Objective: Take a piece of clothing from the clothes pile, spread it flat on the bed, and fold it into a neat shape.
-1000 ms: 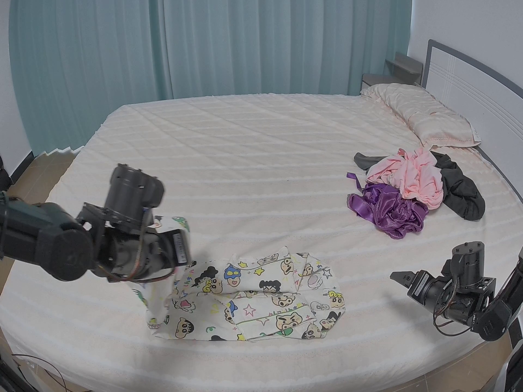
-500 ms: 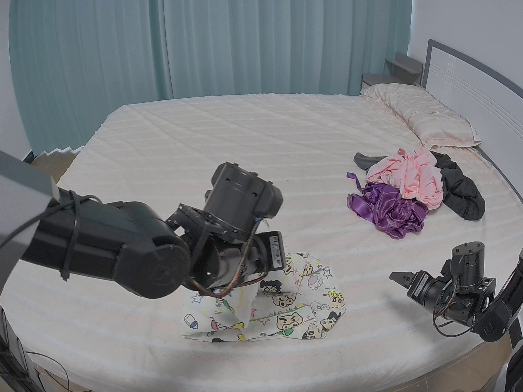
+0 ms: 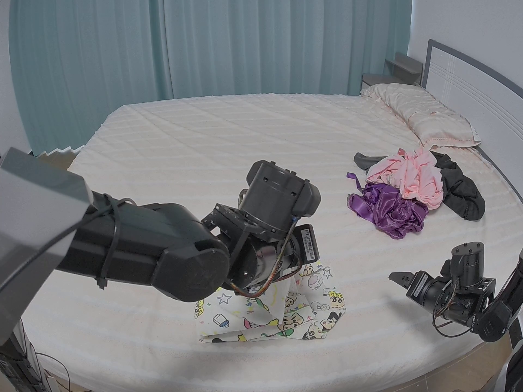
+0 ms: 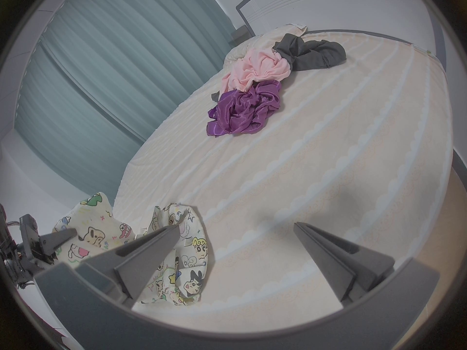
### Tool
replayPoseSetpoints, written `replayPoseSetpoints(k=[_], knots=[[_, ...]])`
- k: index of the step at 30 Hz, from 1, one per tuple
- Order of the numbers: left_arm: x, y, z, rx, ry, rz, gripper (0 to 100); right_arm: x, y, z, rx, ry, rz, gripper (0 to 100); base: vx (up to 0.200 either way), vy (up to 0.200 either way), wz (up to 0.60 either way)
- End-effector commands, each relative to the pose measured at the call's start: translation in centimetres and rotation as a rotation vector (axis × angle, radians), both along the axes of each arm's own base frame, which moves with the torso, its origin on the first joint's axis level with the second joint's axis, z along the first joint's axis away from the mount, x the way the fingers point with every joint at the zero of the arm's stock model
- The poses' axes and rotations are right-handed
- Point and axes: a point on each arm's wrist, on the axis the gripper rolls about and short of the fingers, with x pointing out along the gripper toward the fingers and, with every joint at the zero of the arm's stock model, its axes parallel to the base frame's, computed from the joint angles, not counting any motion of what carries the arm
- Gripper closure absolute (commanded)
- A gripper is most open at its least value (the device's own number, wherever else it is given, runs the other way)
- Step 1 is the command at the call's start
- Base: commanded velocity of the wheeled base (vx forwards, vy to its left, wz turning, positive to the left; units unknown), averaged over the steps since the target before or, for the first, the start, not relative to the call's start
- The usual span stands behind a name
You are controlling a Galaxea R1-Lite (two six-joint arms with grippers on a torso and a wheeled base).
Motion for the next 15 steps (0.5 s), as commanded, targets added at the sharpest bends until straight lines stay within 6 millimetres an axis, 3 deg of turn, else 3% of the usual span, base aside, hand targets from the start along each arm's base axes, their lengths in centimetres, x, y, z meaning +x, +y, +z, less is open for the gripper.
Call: replayPoseSetpoints(k=[1, 12, 15], knots=[[0.11, -0.37, -0.33, -0.004, 0.000, -0.005, 0, -0.02, 0.09, -0.08, -0.001, 0.004, 0.004, 0, 0.000, 0.000, 0.00], [-0.10, -0.58, -0.43, -0.046, 0.023, 0.027, 0, 0.00, 0.10, -0.19, -0.001, 0.008, 0.003, 0, 0.000, 0.000, 0.00], [0.06, 0.25, -0.92, -0.043, 0.048, 0.060, 0, -0.05, 0.08, -0.28, -0.001, 0.013, 0.002, 0, 0.000, 0.000, 0.00]])
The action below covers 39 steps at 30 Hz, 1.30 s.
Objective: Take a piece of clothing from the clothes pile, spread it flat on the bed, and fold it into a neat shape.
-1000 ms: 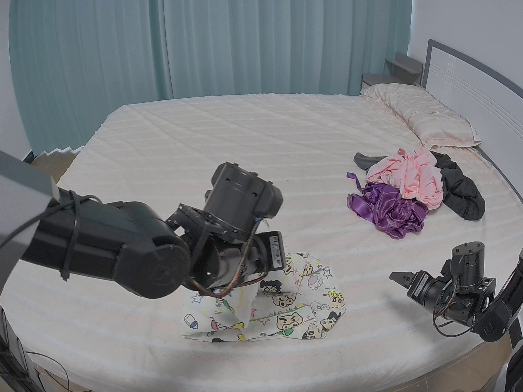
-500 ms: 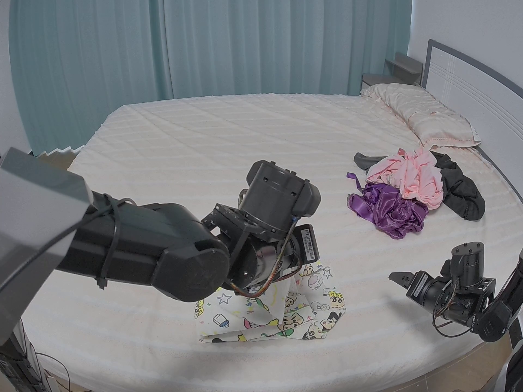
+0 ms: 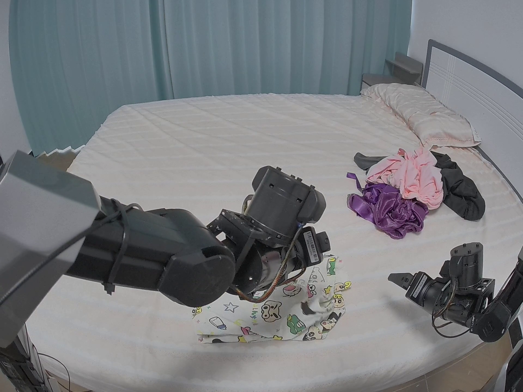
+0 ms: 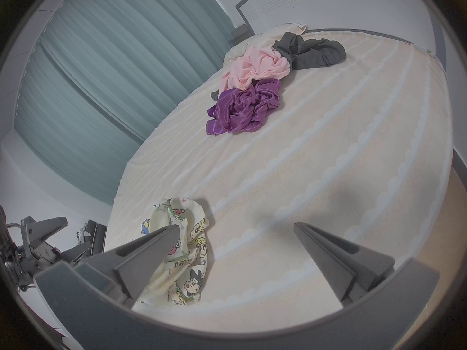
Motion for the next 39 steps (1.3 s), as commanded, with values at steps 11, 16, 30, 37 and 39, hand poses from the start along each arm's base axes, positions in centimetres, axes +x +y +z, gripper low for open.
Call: replayPoseSetpoints(k=[11, 16, 30, 37, 39], knots=[[-1.0, 11.2, -3.4, -0.066, 0.175, 0.204, 0, -0.1, 0.1, -0.3, 0.006, 0.019, 0.012, 0, 0.000, 0.000, 0.00], [-2.1, 13.5, -6.1, -0.069, 0.225, 0.253, 0, -0.4, 0.5, -0.4, 0.005, 0.025, 0.029, 0, 0.000, 0.000, 0.00], [-3.9, 17.3, -9.3, -0.197, 0.292, 0.284, 0, -1.0, 1.6, -1.7, -0.007, 0.084, 0.069, 0, -0.086, 0.000, 0.00], [-3.9, 17.9, -9.5, -0.232, 0.330, 0.275, 0, -1.3, 1.9, -1.6, -0.010, 0.084, 0.086, 0, 0.000, 0.000, 0.00], [-3.8, 17.9, -9.4, -0.236, 0.329, 0.272, 0, -1.2, 1.9, -1.6, -0.009, 0.081, 0.086, 0, 0.000, 0.000, 0.00]])
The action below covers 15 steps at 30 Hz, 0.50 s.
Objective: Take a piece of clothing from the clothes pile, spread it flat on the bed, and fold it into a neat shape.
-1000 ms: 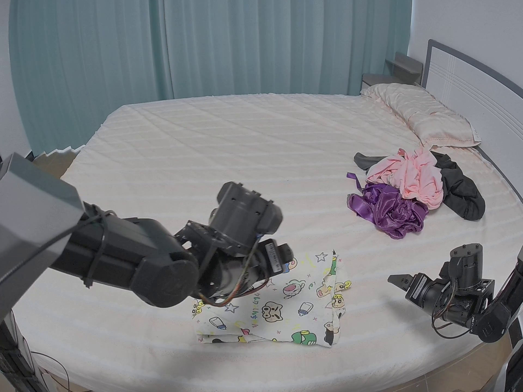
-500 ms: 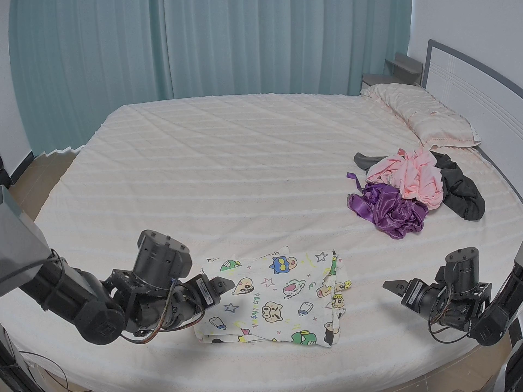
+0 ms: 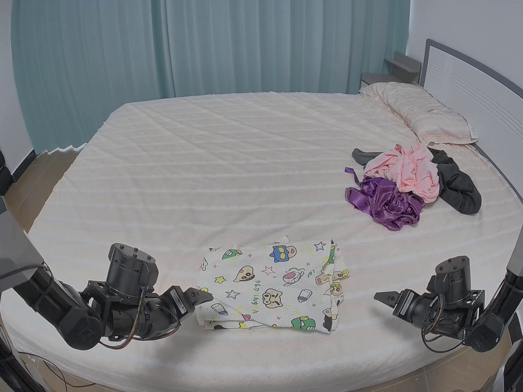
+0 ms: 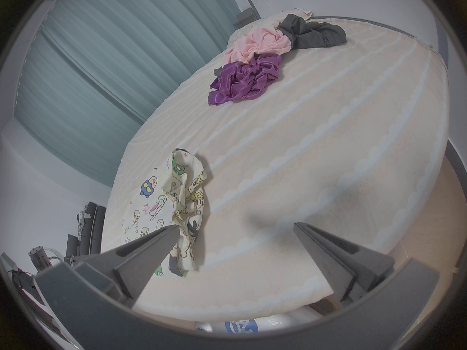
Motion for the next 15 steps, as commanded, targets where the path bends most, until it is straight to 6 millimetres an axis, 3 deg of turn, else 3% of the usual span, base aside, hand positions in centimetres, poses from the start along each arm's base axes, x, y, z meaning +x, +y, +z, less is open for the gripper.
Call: replayPoseSetpoints(k=[1, 10, 15], knots=[[0.09, 0.15, -0.11, 0.001, 0.001, 0.008, 0, -0.06, 0.07, -0.14, -0.003, 0.006, 0.004, 0, 0.000, 0.000, 0.00], [-0.21, 0.11, -0.47, -0.010, -0.016, -0.008, 0, -0.34, 0.35, -0.25, -0.002, 0.015, 0.025, 0, 0.000, 0.000, 0.00], [0.12, 0.45, -1.06, -0.019, -0.030, 0.010, 0, -0.42, 0.51, -0.25, 0.002, 0.017, 0.035, 0, 0.000, 0.200, 0.00]])
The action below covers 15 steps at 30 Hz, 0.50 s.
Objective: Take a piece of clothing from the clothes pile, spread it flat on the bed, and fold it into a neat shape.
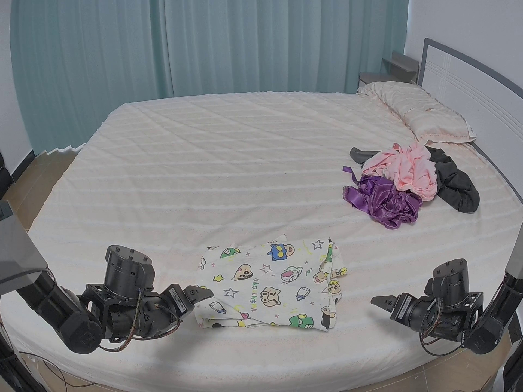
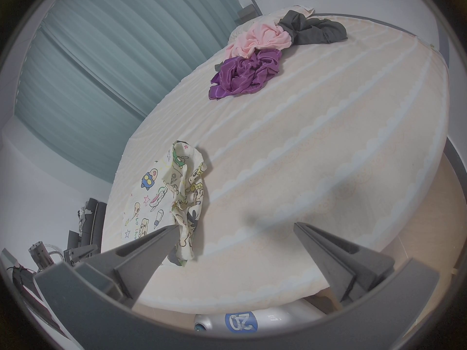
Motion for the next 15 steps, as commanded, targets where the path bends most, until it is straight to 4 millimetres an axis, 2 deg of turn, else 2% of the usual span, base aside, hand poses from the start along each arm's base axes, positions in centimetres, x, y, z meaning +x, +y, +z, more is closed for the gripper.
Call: replayPoseSetpoints(k=[1, 10, 15], knots=[[0.1, 0.3, -0.8, 0.006, 0.018, 0.013, 0, -0.1, 0.2, 0.0, 0.001, 0.003, 0.009, 0, 0.000, 0.200, 0.00], [0.1, 0.7, -0.9, -0.040, 0.025, -0.020, 0, -0.4, 1.4, 0.1, 0.074, 0.001, 0.043, 0, 0.000, 0.200, 0.00], [0.0, 0.6, -1.1, -0.067, 0.047, -0.058, 0, -0.2, 1.8, 0.0, 0.141, 0.010, 0.089, 0, 0.000, 0.000, 0.00]])
